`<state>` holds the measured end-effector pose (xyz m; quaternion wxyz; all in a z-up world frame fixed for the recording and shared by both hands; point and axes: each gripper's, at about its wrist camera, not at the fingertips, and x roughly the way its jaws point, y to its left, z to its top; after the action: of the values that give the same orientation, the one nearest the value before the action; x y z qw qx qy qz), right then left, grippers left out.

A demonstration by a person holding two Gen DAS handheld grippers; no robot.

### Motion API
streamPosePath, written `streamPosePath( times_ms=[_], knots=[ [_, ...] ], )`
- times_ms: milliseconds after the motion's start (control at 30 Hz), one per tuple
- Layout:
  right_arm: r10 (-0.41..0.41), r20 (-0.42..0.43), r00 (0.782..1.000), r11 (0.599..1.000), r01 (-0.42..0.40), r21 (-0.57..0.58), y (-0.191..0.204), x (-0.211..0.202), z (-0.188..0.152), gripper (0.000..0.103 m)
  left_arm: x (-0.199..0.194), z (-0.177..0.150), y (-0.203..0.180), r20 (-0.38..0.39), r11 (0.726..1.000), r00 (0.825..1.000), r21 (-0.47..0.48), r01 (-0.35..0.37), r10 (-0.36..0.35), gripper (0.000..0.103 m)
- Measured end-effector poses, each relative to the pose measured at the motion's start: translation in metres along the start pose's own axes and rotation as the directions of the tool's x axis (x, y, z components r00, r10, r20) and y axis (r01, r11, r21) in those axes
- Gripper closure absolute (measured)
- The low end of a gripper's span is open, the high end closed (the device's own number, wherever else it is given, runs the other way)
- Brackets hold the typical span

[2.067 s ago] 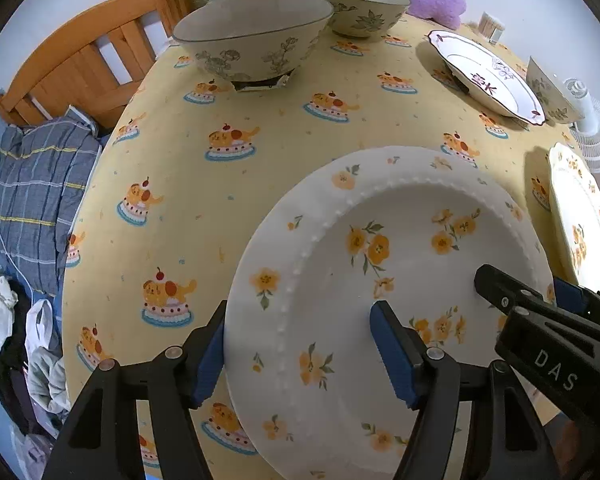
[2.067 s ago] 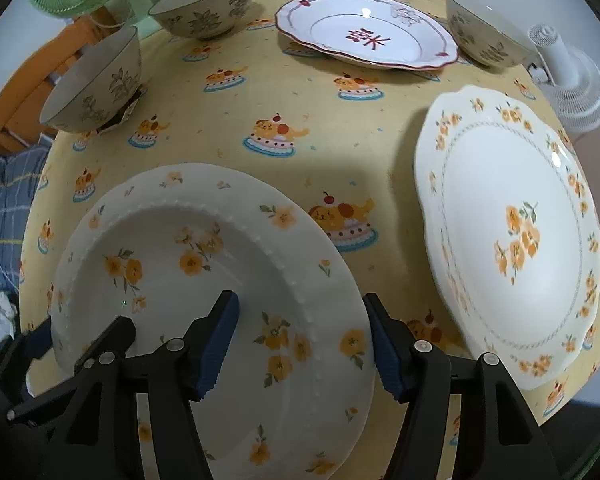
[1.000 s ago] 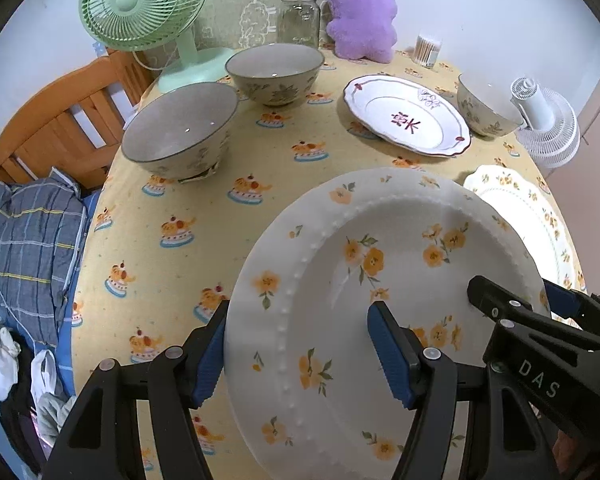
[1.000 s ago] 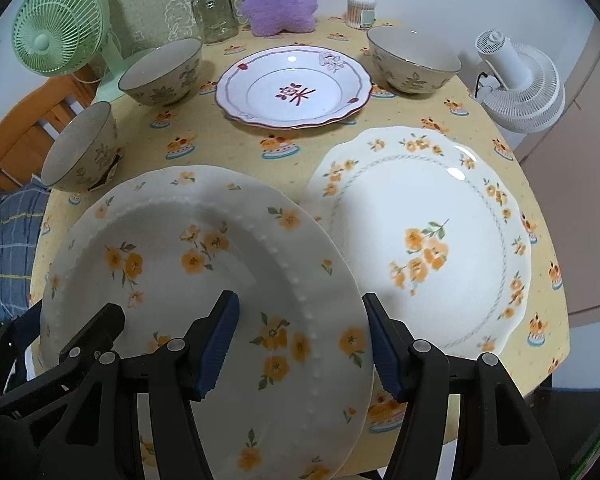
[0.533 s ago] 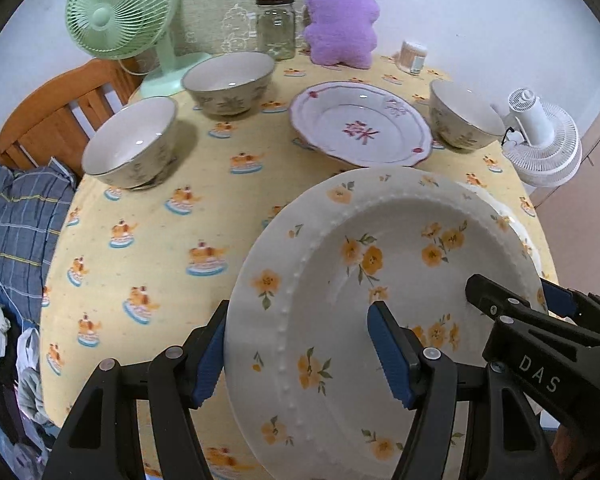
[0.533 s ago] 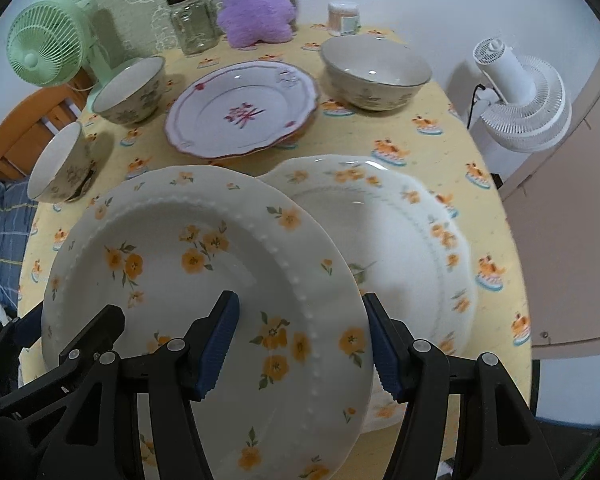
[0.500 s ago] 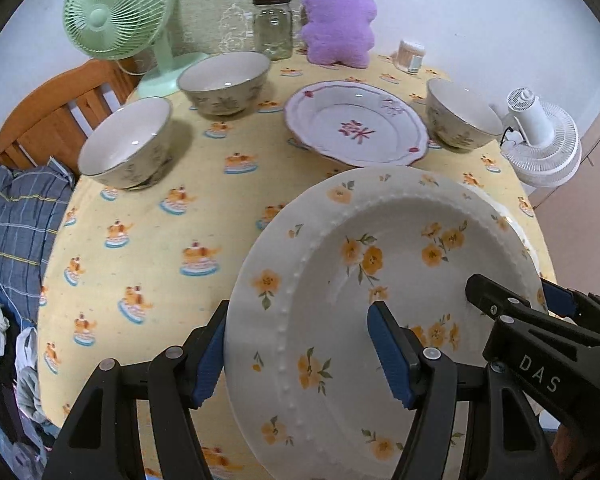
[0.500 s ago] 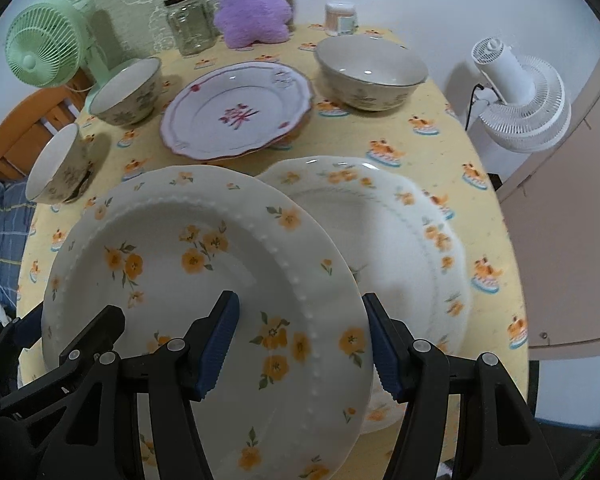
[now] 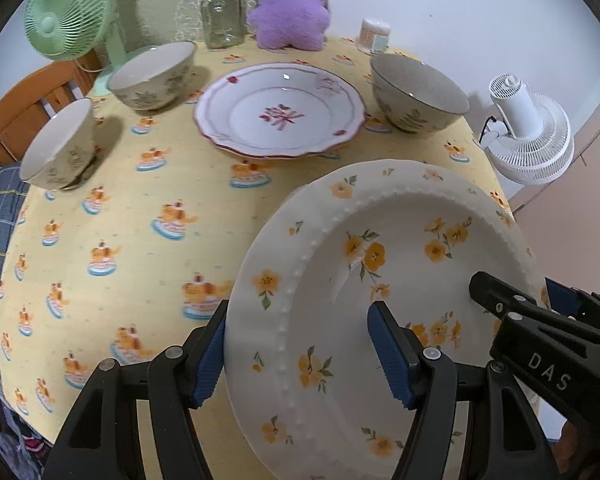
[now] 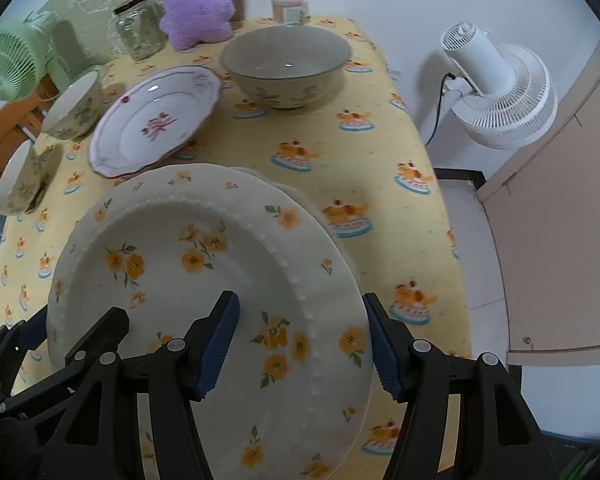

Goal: Organize plates and bowls

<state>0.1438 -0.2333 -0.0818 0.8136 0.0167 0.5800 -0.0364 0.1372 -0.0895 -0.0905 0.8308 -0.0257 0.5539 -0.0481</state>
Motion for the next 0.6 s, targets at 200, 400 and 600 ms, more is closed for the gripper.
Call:
streamPosePath(
  times_ms=[200,400,600],
  knots=[
    [-0.004,-0.008,1.000,1.000,0.004,-0.007,-0.017,0.009,0.006,0.038,0.015,0.000,-0.015,-0.027,1.000,1.000,-0.012,-0.002,0.002,0.035],
    [0.010,-0.023,1.000,1.000,-0.010,-0.013,-0.023,0.020,0.009,0.038,0.028,-0.001,-0.019,-0.047,0.999,0.999,-0.034,-0.010,0.008,0.034],
    [0.013,-0.038,0.999,1.000,-0.014,-0.011,-0.025,0.028,0.010,0.038,0.034,0.000,-0.023,-0.046,0.999,0.998,-0.019,-0.038,0.037,0.033]
  ],
)
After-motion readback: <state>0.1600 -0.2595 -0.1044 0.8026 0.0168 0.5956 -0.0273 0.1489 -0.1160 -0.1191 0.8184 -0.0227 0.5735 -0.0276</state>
